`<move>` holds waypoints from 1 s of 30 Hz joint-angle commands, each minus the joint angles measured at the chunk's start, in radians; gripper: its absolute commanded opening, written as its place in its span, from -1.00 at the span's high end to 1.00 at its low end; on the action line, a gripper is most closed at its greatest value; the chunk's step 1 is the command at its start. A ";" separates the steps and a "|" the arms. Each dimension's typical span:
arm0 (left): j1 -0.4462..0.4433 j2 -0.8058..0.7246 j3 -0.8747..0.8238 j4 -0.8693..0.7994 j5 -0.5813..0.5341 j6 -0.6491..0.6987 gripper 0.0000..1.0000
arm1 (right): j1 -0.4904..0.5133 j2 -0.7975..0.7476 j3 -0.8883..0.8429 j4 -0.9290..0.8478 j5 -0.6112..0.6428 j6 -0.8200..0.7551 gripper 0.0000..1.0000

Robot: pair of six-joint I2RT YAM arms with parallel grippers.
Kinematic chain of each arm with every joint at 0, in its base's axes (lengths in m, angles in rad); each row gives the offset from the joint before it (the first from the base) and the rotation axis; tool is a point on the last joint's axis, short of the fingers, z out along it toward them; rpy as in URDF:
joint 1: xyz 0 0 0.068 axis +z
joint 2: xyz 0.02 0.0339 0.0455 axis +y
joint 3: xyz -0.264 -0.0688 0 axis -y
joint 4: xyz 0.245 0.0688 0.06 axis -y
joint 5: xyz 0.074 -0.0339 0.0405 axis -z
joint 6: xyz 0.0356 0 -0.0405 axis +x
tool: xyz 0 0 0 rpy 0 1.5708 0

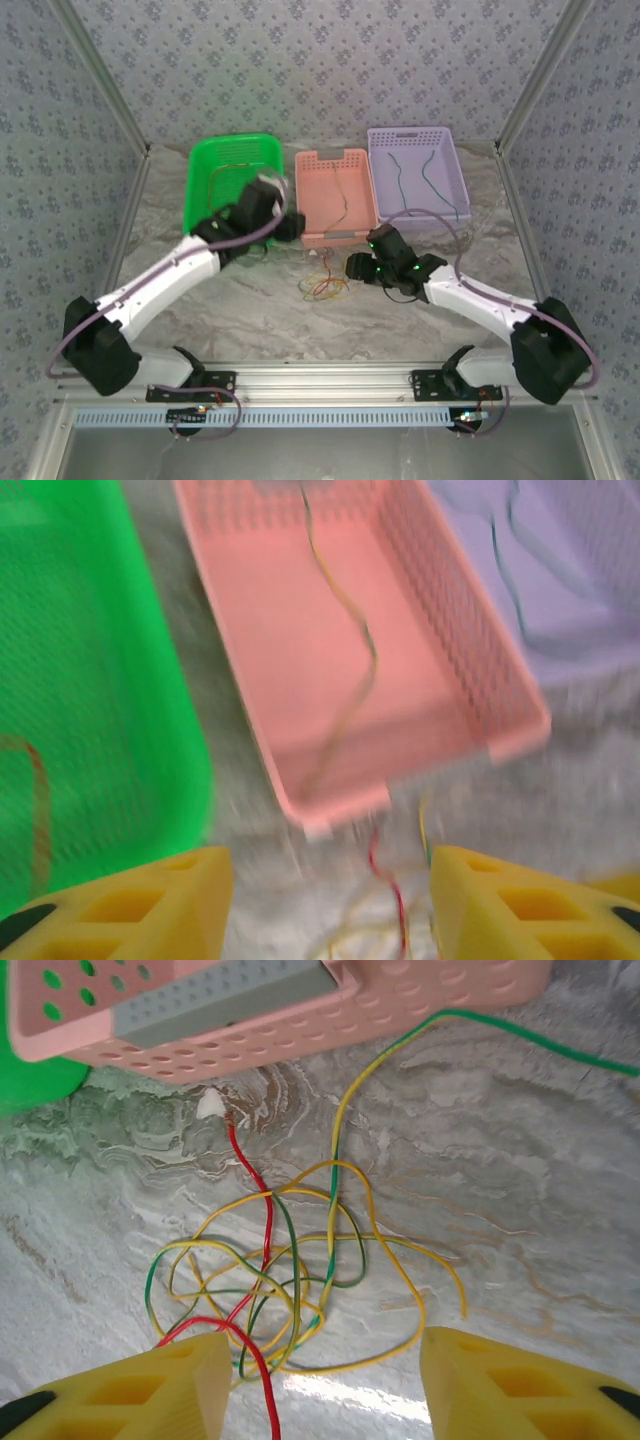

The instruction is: Untangle the cables

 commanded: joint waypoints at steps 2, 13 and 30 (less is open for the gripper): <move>-0.166 -0.013 -0.163 0.097 -0.022 -0.084 -0.10 | -0.021 0.086 0.016 0.087 -0.043 0.042 0.05; -0.286 0.267 -0.098 0.080 -0.177 0.093 -0.37 | -0.032 0.178 0.027 0.117 -0.051 0.060 0.44; -0.281 0.238 -0.132 0.184 -0.144 0.109 1.00 | -0.057 0.222 0.003 0.119 0.022 0.053 0.96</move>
